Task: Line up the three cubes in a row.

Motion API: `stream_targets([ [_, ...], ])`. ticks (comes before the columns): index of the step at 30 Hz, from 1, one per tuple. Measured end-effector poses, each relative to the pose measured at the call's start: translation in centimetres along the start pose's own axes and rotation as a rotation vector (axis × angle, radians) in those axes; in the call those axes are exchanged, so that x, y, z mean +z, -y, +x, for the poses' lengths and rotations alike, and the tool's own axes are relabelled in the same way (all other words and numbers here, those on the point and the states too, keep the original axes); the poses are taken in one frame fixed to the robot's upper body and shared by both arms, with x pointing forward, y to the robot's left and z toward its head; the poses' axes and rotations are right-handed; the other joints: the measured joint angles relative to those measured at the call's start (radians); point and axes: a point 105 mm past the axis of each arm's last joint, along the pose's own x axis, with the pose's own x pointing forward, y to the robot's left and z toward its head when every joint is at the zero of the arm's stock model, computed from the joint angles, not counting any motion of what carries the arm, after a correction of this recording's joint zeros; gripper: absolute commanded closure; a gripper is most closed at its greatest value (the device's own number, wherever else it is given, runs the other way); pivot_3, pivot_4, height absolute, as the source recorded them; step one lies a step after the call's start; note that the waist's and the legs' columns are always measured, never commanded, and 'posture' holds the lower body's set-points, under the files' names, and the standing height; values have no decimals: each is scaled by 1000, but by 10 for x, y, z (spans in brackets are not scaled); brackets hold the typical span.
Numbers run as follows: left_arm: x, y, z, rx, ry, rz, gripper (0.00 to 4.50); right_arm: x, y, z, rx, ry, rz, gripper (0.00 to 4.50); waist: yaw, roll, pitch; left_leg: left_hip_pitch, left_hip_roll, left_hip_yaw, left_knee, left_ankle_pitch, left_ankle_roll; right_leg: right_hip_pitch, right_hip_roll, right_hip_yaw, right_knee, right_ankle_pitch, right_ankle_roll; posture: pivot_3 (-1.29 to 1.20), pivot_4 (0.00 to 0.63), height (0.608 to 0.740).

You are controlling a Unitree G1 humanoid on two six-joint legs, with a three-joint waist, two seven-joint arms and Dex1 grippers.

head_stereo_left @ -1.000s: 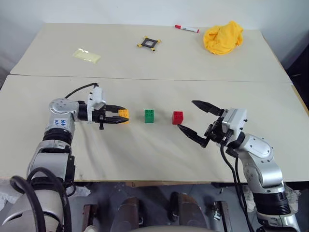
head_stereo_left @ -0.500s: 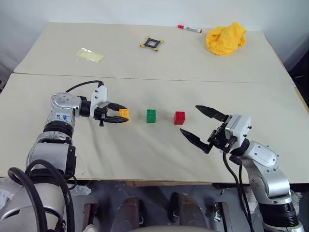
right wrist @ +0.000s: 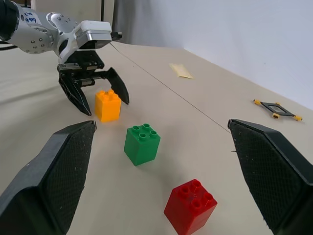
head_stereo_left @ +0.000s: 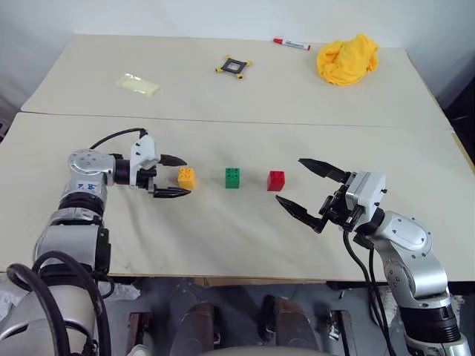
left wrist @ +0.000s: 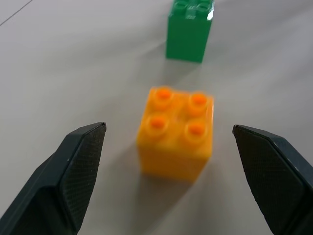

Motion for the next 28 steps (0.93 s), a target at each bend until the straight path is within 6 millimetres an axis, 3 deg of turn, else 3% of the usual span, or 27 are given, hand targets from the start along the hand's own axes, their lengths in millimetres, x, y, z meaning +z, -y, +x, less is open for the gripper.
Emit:
stream_targets([
  [6,5,-2,-6,11,51,-23,97,-3,-4,-3,77,-12,23,0,-2,0,0,0,0,0,0,0,0,0,0,0,0,0,0,0,150,740],
  [9,12,-1,-22,-10,100,-21,97,-11,0,-14,144,-48,55,0,-4,0,0,0,0,1,0,0,0,0,0,0,0,0,0,0,150,740],
  [13,-3,4,-63,79,63,-15,97,-20,29,-44,241,-172,86,0,-19,0,0,1,1,1,0,0,0,0,0,0,0,0,0,0,150,740],
  [15,-6,7,-71,94,58,-20,97,-19,39,-50,248,-182,88,0,-22,0,0,1,2,0,0,0,0,0,0,-1,1,0,0,0,150,740],
  [22,-15,23,-100,151,23,26,97,-11,80,-38,340,-192,-10,0,-28,1,1,1,2,0,2,0,0,0,-1,0,2,0,0,0,150,740],
  [28,-4,24,-100,170,65,36,97,-21,87,-28,384,-219,4,0,-23,1,1,1,0,-1,2,0,1,1,-2,0,3,0,0,0,150,740],
])
